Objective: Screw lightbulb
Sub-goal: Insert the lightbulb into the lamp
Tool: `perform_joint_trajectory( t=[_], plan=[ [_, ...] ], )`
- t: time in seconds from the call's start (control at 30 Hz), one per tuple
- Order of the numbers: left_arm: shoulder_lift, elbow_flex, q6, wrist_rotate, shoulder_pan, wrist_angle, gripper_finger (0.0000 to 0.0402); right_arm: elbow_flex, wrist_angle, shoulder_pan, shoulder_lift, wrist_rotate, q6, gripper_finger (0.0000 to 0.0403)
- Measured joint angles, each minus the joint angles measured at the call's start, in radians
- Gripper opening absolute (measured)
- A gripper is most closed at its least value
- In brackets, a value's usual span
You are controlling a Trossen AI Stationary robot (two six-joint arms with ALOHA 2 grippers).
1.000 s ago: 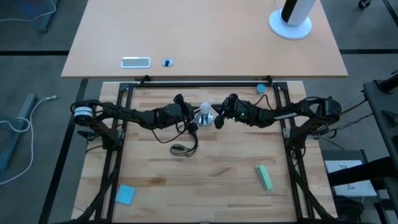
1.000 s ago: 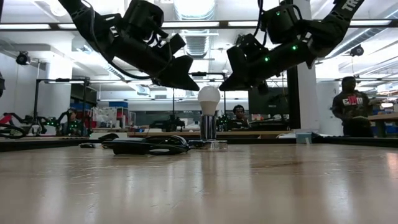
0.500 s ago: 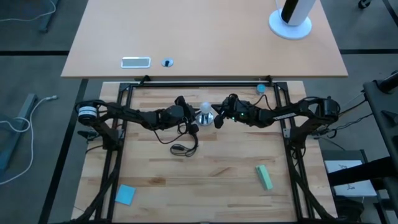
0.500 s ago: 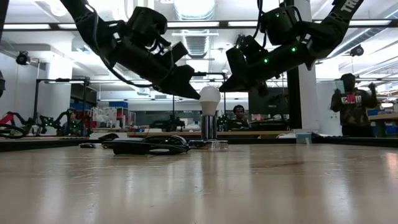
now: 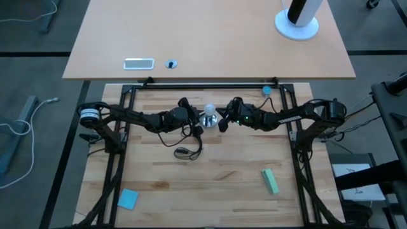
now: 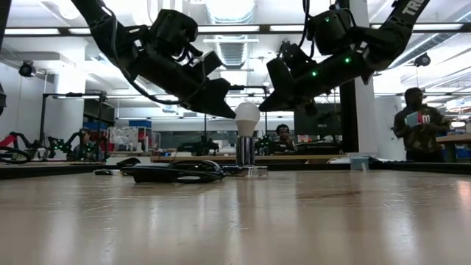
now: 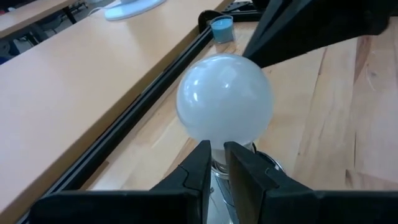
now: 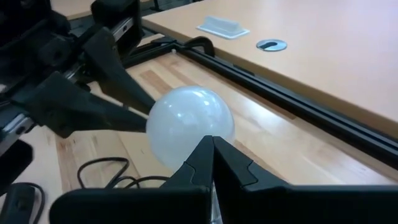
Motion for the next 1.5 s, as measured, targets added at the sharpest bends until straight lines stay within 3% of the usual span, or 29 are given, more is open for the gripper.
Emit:
perform_joint_trajectory(
  t=[0.37,0.63,0.83,1.5],
  plan=[
    [-0.001,0.001,-0.048,-0.035,0.005,-0.028,0.0041,0.0,0.0,0.009,-0.001,-0.017,-0.007,0.0],
    [-0.069,0.002,-0.033,-0.04,0.002,-0.159,0.0041,0.0,-0.07,0.01,-0.06,0.032,-0.01,0.0],
    [-0.074,0.003,-0.016,0.05,-0.002,-0.119,0.0041,0.0,-0.106,0.007,-0.075,0.076,-0.016,0.0],
    [-0.069,0.003,-0.014,0.031,0.008,-0.084,0.0041,0.0,-0.052,0.007,-0.058,0.07,0.0,0.0]
  ],
)
